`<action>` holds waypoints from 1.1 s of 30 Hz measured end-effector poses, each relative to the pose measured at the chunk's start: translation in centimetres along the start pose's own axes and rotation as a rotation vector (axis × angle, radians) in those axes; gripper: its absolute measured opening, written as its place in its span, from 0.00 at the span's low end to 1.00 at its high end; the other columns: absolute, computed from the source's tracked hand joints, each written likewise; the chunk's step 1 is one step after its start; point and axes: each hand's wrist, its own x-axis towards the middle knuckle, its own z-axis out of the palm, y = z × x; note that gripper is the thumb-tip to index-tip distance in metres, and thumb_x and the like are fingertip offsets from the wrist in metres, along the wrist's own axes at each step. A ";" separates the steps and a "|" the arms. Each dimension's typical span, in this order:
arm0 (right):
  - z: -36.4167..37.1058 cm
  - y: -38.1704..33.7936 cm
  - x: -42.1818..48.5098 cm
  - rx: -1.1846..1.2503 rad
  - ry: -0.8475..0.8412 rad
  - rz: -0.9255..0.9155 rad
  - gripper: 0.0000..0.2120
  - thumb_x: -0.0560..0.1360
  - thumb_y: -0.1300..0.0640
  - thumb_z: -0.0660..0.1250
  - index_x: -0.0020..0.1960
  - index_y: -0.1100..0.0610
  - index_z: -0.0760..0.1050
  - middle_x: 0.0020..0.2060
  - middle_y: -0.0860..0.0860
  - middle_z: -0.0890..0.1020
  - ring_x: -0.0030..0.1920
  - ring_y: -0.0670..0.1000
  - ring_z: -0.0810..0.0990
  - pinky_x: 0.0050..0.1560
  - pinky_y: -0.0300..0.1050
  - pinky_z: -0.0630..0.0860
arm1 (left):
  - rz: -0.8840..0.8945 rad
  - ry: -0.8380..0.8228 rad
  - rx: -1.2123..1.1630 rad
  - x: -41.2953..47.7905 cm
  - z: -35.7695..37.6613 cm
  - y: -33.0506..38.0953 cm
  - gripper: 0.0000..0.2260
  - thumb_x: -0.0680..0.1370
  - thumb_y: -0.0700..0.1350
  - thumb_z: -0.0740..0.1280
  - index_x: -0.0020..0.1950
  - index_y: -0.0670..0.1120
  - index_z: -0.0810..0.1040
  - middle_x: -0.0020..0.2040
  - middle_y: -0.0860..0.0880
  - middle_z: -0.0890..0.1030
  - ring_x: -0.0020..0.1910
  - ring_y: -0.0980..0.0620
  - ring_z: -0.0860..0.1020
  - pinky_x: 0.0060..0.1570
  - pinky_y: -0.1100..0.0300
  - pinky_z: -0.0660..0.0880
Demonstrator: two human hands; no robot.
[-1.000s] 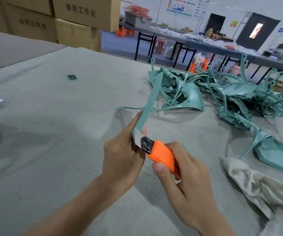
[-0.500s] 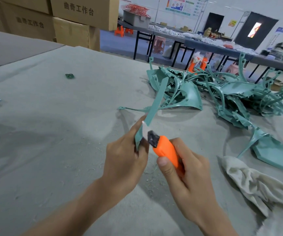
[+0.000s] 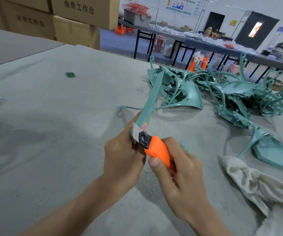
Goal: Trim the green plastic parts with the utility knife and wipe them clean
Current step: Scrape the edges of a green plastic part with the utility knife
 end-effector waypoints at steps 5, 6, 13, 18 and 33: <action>0.1 0.6 0.5 0.016 0.044 0.068 0.18 0.80 0.38 0.56 0.44 0.52 0.70 0.26 0.44 0.64 0.26 0.47 0.66 0.27 0.43 0.61 | 0.047 -0.029 0.106 -0.1 0.0 0.1 0.13 0.76 0.45 0.60 0.50 0.41 0.82 0.25 0.65 0.61 0.29 0.74 0.67 0.34 0.87 0.57; 0.0 0.7 0.7 0.021 0.047 0.070 0.19 0.80 0.38 0.57 0.44 0.53 0.71 0.26 0.45 0.64 0.26 0.47 0.66 0.28 0.42 0.60 | 0.046 -0.036 0.111 -0.1 0.0 0.2 0.13 0.76 0.45 0.60 0.52 0.41 0.82 0.25 0.67 0.60 0.29 0.77 0.67 0.35 0.87 0.57; -0.1 0.7 0.3 0.046 -0.003 -0.003 0.20 0.80 0.36 0.56 0.43 0.52 0.72 0.27 0.43 0.63 0.26 0.44 0.65 0.29 0.36 0.58 | -0.040 0.004 0.032 -0.1 0.0 -0.2 0.11 0.76 0.51 0.61 0.46 0.47 0.80 0.25 0.63 0.72 0.27 0.74 0.68 0.31 0.83 0.61; -0.3 1.1 1.2 0.062 0.042 0.038 0.18 0.80 0.37 0.56 0.42 0.50 0.69 0.25 0.45 0.64 0.25 0.45 0.65 0.28 0.36 0.58 | 0.060 -0.063 0.127 -0.1 -0.1 0.3 0.11 0.76 0.44 0.60 0.51 0.45 0.80 0.26 0.68 0.60 0.32 0.80 0.66 0.36 0.88 0.56; -0.4 1.0 0.6 0.006 0.043 0.035 0.16 0.79 0.39 0.59 0.41 0.50 0.69 0.25 0.46 0.63 0.25 0.46 0.64 0.28 0.38 0.58 | 0.040 -0.055 0.147 0.2 -0.1 0.3 0.12 0.74 0.43 0.58 0.42 0.37 0.79 0.25 0.66 0.57 0.29 0.77 0.66 0.33 0.86 0.57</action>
